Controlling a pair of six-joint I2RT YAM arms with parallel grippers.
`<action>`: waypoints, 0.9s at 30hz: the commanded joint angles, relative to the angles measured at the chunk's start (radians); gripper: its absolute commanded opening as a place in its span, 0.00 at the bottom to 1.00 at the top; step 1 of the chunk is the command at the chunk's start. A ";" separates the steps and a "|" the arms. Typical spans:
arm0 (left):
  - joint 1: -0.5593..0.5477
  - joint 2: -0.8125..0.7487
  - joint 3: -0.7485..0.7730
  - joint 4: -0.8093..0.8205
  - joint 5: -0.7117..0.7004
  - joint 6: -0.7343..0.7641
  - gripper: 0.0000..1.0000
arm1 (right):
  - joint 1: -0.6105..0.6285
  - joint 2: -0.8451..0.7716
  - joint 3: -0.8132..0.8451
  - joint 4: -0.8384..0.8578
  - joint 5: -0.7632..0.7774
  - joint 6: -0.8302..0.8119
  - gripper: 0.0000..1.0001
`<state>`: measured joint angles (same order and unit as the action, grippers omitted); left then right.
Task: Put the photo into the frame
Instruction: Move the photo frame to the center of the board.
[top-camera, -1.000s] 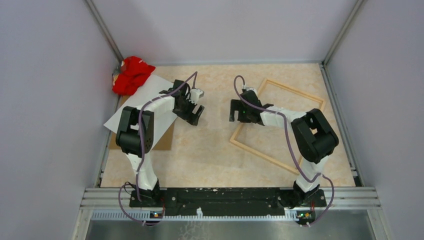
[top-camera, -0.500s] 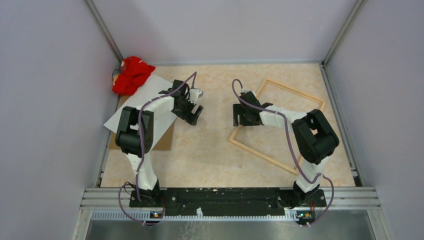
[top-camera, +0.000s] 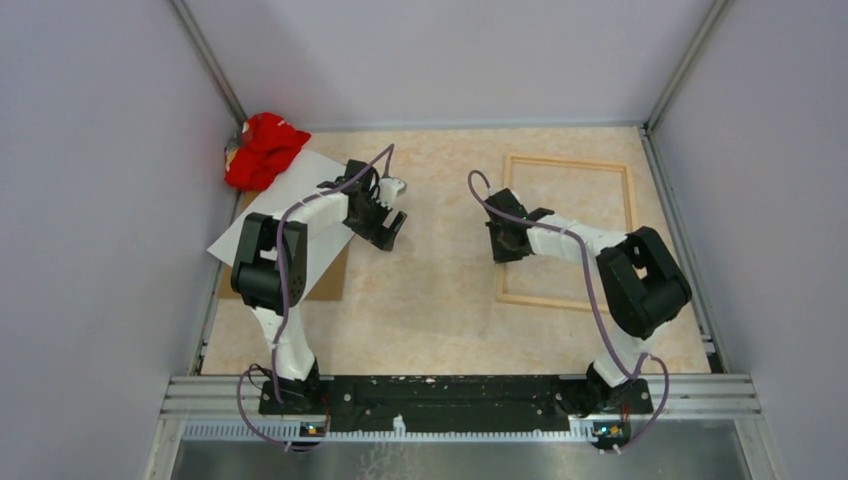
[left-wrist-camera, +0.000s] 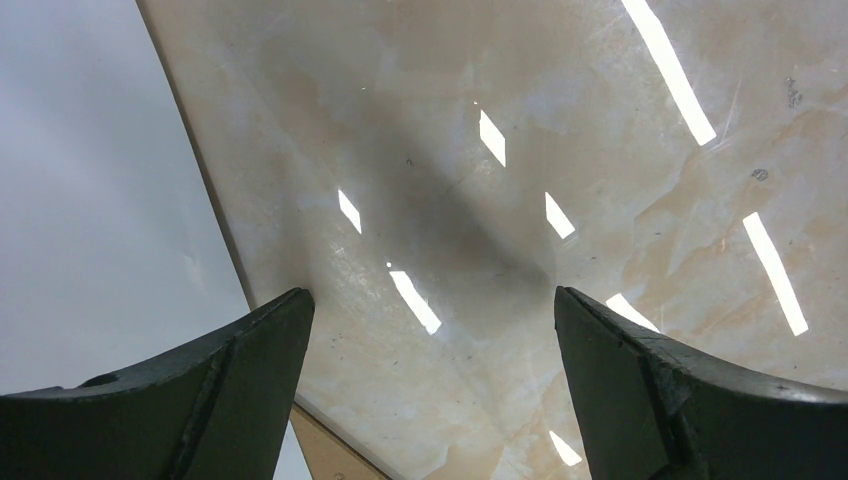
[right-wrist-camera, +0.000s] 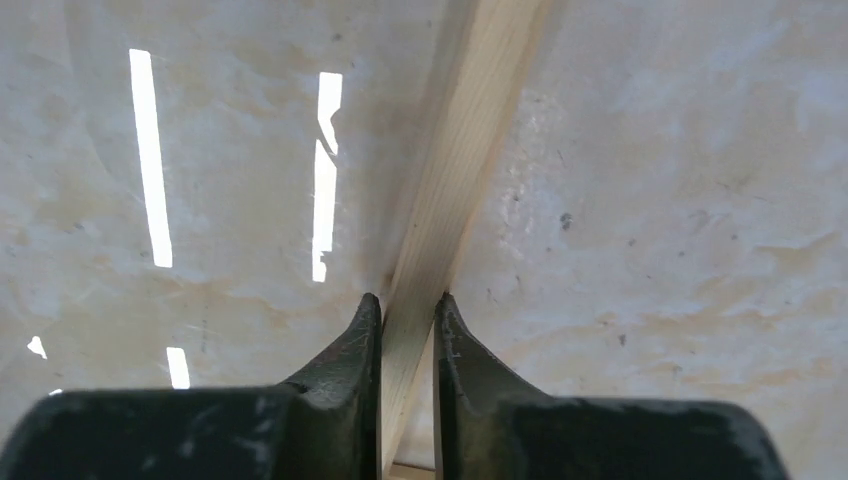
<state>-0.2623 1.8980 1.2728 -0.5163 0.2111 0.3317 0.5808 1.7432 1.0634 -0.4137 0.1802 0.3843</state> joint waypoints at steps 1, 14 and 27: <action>0.014 0.025 -0.040 -0.010 -0.025 0.009 0.98 | 0.010 -0.053 -0.026 -0.086 -0.049 -0.074 0.04; 0.018 -0.001 -0.002 -0.043 0.021 0.006 0.98 | 0.005 -0.096 -0.033 -0.121 -0.013 0.030 0.29; 0.047 -0.049 0.034 -0.100 0.065 0.022 0.98 | -0.084 -0.087 -0.131 -0.032 0.122 0.295 0.00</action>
<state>-0.2264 1.8908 1.2812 -0.5617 0.2581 0.3416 0.5240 1.6688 0.9943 -0.4942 0.2424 0.5819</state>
